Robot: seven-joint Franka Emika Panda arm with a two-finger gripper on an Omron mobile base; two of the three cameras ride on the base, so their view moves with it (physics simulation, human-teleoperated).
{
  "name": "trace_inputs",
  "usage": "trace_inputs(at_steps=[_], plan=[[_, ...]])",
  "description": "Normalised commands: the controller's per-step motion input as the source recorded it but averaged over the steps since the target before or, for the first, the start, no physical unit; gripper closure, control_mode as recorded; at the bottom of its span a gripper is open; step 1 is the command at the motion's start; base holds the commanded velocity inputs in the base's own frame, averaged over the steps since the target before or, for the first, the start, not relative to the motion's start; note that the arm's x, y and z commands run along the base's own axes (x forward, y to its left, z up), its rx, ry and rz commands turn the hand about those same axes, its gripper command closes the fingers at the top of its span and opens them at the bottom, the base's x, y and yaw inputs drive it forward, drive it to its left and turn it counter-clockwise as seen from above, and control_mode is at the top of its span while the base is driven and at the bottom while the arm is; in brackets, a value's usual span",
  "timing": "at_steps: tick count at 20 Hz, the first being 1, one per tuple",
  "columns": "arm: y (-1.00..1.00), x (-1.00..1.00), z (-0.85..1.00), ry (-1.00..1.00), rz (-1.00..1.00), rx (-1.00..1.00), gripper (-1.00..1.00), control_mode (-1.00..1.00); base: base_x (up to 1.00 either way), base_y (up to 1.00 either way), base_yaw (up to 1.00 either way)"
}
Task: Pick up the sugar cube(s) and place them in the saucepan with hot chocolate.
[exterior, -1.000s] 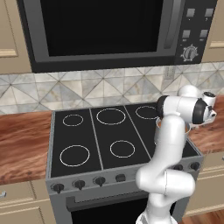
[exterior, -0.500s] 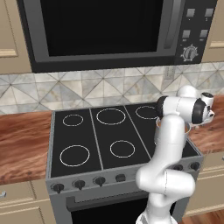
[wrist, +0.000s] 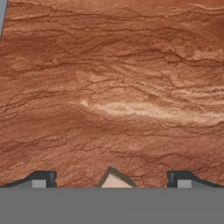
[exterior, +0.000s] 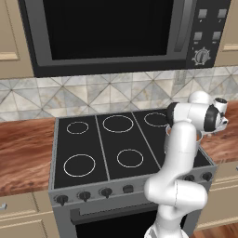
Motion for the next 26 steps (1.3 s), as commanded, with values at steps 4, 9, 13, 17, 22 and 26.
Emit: trace_inputs(at_steps=[4, 9, 13, 17, 22, 26], plan=[[0.0, -0.16, 0.0, 0.0, 0.0, 0.0, -1.0, -1.0, 0.0, 0.0, 0.0], [0.0, -0.05, -0.02, 0.0, 0.0, 0.0, -1.0, -1.0, 0.0, 0.0, 0.0], [0.0, 0.08, -0.18, 0.0, 0.0, 0.0, -1.0, -1.0, 0.0, 0.0, 0.0], [0.0, 0.04, -0.32, -0.02, 0.0, 0.0, -1.0, -1.0, 0.0, 0.0, 0.0], [0.0, 0.0, -0.18, -0.01, 0.0, 0.0, -1.0, -1.0, 0.0, 0.0, 0.0], [0.0, 0.0, -0.01, 0.0, 0.0, 0.0, 1.0, -1.0, 0.0, 0.0, 0.0]])
